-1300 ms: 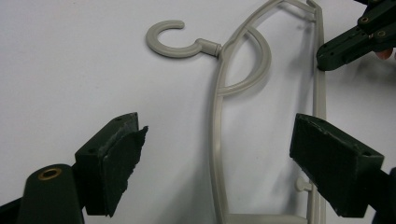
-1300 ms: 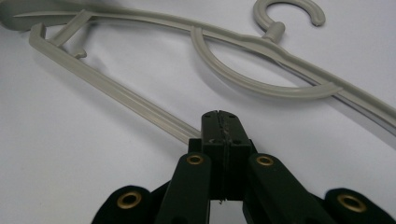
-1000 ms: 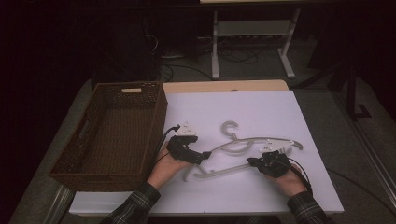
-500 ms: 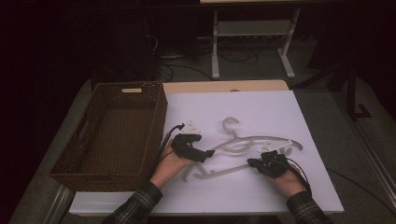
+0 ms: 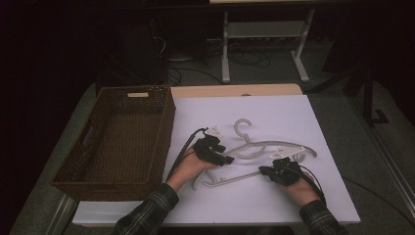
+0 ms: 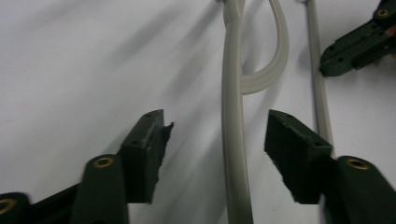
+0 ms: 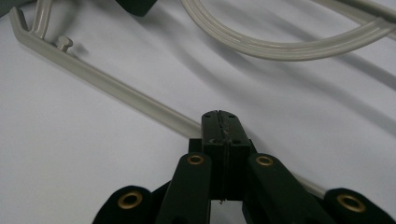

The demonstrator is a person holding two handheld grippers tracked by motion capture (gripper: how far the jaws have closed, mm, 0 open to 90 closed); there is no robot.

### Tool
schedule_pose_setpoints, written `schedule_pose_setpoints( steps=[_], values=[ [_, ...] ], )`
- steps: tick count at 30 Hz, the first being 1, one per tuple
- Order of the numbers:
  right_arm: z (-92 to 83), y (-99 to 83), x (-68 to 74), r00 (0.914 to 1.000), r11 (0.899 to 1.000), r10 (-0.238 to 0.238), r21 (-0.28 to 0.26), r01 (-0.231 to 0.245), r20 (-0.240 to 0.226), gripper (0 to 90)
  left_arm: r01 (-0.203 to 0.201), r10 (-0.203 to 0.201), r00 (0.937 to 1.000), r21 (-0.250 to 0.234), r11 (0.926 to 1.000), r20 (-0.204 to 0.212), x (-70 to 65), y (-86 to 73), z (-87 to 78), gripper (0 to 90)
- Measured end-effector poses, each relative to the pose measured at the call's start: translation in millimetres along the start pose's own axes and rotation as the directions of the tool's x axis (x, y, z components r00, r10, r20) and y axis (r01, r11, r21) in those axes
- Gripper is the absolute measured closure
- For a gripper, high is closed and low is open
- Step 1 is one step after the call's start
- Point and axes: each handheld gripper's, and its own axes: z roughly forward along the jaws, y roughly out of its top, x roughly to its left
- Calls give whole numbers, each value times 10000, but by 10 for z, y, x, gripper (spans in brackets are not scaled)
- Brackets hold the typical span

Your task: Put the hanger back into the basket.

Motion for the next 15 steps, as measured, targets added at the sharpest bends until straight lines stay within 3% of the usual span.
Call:
schedule_pose_setpoints(
  steps=[3, 7, 15],
  values=[
    [6, -4, -6, 10000, 10000, -37, 75, 36, 44, 897, -93, 91, 9997, 94, 9999, 246, -8, 24, 13, 516],
    [17, -11, -2, 9999, 9999, -80, 110, 79, 86, 897, -124, 121, 9997, 148, 9998, 228, -2, 39, 17, 573],
    [18, -10, -7, 10000, 9999, -34, 137, 33, 75, 897, -104, 110, 9994, -193, 9998, 327, 4, 62, -39, 683]
  ],
)
